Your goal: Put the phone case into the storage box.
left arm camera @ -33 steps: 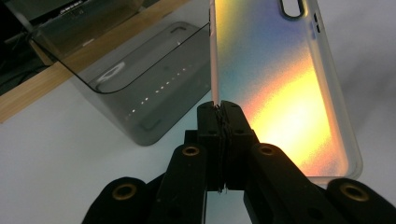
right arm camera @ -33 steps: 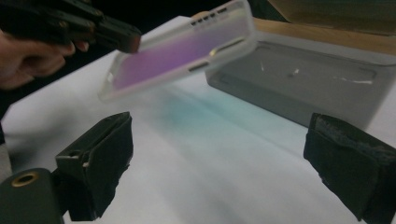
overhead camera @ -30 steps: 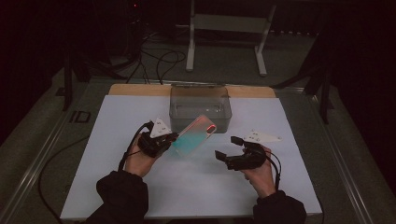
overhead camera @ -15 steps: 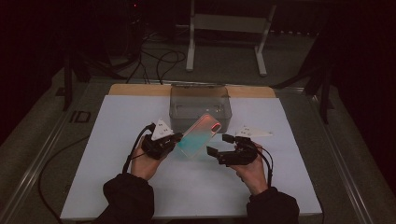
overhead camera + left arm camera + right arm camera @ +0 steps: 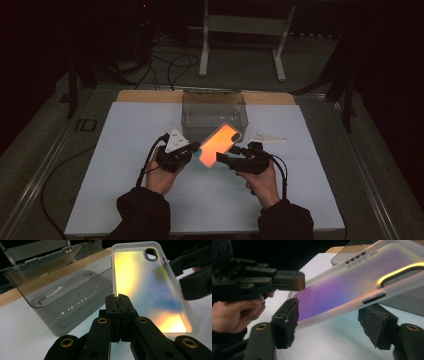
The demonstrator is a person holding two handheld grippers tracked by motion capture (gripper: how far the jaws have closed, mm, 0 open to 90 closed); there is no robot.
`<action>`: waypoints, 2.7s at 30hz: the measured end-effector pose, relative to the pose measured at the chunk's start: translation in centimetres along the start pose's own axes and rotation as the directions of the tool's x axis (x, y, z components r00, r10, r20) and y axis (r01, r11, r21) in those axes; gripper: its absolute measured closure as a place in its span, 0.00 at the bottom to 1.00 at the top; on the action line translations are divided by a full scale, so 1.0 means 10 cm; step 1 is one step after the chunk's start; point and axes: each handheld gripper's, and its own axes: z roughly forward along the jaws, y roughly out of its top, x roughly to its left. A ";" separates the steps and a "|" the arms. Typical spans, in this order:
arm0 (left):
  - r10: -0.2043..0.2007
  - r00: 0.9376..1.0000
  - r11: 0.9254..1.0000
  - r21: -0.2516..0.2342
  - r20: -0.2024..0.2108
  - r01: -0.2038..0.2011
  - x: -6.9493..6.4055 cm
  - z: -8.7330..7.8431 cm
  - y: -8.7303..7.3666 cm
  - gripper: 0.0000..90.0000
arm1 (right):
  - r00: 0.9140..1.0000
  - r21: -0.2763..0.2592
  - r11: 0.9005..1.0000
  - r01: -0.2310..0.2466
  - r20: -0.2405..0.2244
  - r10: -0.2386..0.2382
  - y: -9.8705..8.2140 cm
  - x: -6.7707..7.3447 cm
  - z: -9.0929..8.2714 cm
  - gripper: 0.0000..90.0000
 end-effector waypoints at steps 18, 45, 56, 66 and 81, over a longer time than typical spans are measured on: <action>-0.022 0.997 0.999 -0.026 -0.078 0.020 -0.23 0.06 -0.10 0.99 | 0.987 -0.086 0.983 -0.164 -0.015 0.163 0.05 -0.04 -0.01 0.80; -0.029 0.999 1.000 -0.009 -0.036 0.029 -0.24 0.04 -0.12 0.71 | 0.961 -0.066 0.960 -0.274 0.028 0.276 0.12 -0.02 -0.02 0.91; -0.060 0.989 0.998 -0.043 -0.136 0.055 -0.08 -0.13 -0.12 0.23 | 0.964 -0.043 0.965 -0.258 0.056 0.260 0.12 -0.04 -0.02 0.91; -0.080 0.987 0.996 -0.044 -0.142 0.074 0.08 -0.27 -0.17 0.02 | 0.965 -0.008 0.967 -0.254 0.069 0.254 0.15 -0.06 -0.01 0.91; -0.106 0.978 0.993 -0.078 -0.181 0.094 0.33 -0.49 -0.36 0.00 | 0.962 0.008 0.967 -0.253 0.105 0.251 0.20 -0.13 -0.04 0.91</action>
